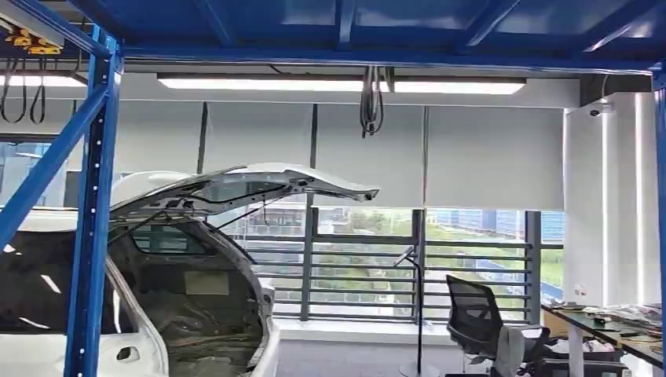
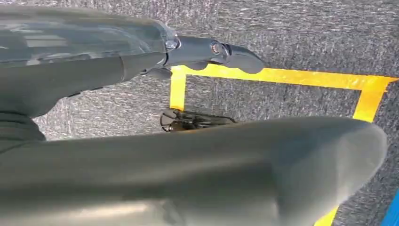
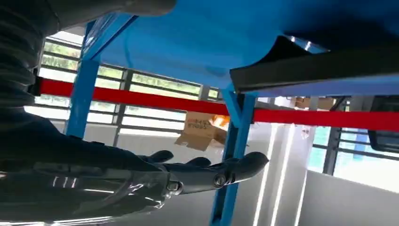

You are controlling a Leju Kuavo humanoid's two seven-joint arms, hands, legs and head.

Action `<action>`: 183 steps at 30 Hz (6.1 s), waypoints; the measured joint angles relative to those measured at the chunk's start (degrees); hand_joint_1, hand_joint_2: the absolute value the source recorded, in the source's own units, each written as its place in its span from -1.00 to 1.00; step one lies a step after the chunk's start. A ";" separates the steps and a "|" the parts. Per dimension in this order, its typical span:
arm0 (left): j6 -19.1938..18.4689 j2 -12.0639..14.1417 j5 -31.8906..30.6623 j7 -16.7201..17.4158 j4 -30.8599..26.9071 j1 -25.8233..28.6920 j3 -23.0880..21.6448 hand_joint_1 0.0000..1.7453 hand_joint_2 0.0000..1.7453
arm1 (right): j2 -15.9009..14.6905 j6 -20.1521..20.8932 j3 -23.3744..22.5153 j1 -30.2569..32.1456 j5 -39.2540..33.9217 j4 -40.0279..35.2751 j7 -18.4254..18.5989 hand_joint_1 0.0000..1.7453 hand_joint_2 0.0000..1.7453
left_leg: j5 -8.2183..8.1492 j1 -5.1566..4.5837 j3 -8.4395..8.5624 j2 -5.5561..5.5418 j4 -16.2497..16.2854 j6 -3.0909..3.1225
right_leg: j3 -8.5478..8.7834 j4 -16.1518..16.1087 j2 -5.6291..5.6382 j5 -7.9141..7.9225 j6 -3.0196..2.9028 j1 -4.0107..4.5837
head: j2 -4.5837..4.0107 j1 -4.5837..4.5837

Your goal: Take the parts from the cabinet and place them on the table.

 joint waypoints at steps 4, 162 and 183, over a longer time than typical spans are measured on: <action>-0.15 0.00 -0.83 0.00 0.00 -0.12 0.00 -1.00 -1.00 | 0.39 0.09 -0.28 -2.36 0.00 3.80 -0.33 -1.00 1.00 | 0.01 0.00 0.00 0.00 0.00 0.00 | 0.00 0.01 0.00 0.01 0.00 0.00 | 0.00 0.00; -0.04 0.96 -15.23 -4.77 -0.70 0.62 26.36 -1.00 1.00 | 11.23 37.81 39.56 -14.61 -117.83 -14.82 -31.28 1.00 1.00 | 0.98 0.22 -1.33 0.00 0.23 -1.83 | -4.31 2.53 0.51 1.95 -2.01 0.47 | 0.00 -0.02; -0.50 1.09 -18.40 -4.92 -0.70 0.82 27.76 -1.00 1.00 | 11.17 37.79 39.78 -14.91 -117.22 -14.58 -31.60 1.00 1.00 | -7.50 0.51 -5.35 0.24 11.79 -3.00 | -5.27 1.23 -0.06 4.43 -4.11 0.62 | 0.00 -0.02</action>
